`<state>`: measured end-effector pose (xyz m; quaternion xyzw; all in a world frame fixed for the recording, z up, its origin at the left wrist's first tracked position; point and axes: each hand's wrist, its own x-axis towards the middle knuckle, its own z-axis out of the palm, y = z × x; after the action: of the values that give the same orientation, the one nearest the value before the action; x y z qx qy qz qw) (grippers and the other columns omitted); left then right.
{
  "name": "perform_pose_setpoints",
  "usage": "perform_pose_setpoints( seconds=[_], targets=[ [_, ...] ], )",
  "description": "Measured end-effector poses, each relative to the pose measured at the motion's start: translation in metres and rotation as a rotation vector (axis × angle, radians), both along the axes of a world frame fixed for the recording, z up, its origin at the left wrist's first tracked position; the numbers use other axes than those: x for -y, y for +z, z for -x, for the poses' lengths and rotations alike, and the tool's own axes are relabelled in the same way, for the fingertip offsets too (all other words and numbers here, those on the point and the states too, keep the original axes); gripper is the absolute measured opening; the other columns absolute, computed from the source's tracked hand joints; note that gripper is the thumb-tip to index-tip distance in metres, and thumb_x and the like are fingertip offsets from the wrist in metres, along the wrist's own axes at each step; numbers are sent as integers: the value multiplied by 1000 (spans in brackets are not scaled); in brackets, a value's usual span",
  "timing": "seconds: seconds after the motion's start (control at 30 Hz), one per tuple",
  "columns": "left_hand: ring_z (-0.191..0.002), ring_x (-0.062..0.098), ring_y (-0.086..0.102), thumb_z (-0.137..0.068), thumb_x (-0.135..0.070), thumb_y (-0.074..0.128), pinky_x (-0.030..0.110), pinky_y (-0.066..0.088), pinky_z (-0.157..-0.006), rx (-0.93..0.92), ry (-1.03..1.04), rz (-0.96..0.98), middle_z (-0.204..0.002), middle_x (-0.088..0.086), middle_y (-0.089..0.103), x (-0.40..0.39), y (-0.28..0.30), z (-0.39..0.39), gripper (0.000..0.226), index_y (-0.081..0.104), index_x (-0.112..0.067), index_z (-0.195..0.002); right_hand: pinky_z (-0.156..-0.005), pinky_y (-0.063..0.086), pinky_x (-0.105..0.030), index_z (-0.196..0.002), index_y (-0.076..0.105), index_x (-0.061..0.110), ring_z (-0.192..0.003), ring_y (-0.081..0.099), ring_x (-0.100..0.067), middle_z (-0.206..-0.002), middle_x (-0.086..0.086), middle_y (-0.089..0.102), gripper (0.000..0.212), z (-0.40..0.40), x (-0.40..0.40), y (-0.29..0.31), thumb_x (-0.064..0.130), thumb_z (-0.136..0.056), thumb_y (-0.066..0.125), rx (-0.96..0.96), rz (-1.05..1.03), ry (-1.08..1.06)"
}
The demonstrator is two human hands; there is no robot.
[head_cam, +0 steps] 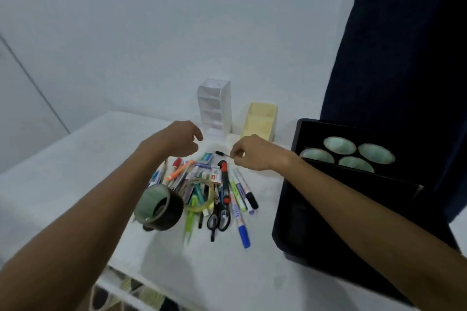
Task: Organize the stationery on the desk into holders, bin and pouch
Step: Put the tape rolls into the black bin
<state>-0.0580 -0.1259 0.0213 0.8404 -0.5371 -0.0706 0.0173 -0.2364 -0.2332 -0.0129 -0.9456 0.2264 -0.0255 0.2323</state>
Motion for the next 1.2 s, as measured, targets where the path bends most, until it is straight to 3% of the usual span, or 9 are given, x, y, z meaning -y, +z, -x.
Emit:
perform_pose_setpoints(
  seconds=[0.23,0.3,0.43,0.53,0.63,0.73,0.87,1.03,1.2],
  targets=[
    [-121,25,51,-86,-27,57,34,43,-98,-94,208,-346,-142,4,46,-88,-34,-43,60,38,-21,-143,-68,50,-34,-83,64,6,-77,60,-23,-86,-10,63,26,-57,-40,-35,31,-89,58,-171,66,32],
    [-109,25,58,-87,-32,57,33,49,-90,-224,276,-354,-134,6,50,-103,-46,-47,64,33,-23,-145,-55,41,-28,-74,55,6,-66,52,-20,-71,-4,50,32,-63,-52,-45,33,-90,56,-254,86,-2],
    [-76,21,70,-90,-21,53,31,60,-65,-447,392,-265,-108,11,63,-118,-64,-43,51,40,-18,-139,-44,33,-24,-95,62,3,-71,56,-21,-78,-7,57,16,-72,-65,-67,17,-90,55,-244,49,-34],
    [-63,20,70,-91,-10,46,26,56,-50,-397,389,-231,-97,13,67,-119,-70,-44,45,46,-13,-136,-44,33,-21,-100,63,-2,-88,65,-28,-97,-17,65,16,-73,-68,-71,3,-89,52,-205,23,-70],
    [-67,24,73,-89,-7,46,28,58,-55,-411,380,-264,-85,13,71,-113,-64,-48,40,55,-11,-128,-43,34,-21,-102,62,-2,-72,59,-23,-82,-12,57,16,-72,-68,-71,4,-89,54,-176,-56,-128],
    [-64,22,73,-90,-10,49,29,59,-59,-417,354,-290,-78,12,73,-99,-47,-51,33,61,-11,-121,-40,31,-22,-81,56,8,-63,51,-19,-75,-7,48,4,-70,-62,-64,7,-85,56,-96,-88,-215],
    [-48,18,67,-88,-6,49,26,56,-50,-456,332,-162,-62,12,69,-71,-22,-52,27,66,-4,-110,-54,52,-35,-93,63,-2,-75,65,-29,-88,-14,63,17,-54,-41,-40,11,-82,62,59,-151,-321],
    [-53,23,65,-85,-9,54,24,52,-46,-496,210,2,-65,17,69,-16,10,-33,18,70,-1,-90,-67,56,-40,-105,61,-5,-80,65,-31,-99,-17,62,28,-4,2,0,12,-83,61,215,-66,-505],
    [-52,20,63,-85,-10,55,24,48,-47,-606,60,130,-68,16,70,50,37,22,20,70,4,-85,-66,58,-37,-88,64,2,-75,64,-26,-89,-10,64,16,73,42,22,16,-80,61,303,29,-766]
  ],
)
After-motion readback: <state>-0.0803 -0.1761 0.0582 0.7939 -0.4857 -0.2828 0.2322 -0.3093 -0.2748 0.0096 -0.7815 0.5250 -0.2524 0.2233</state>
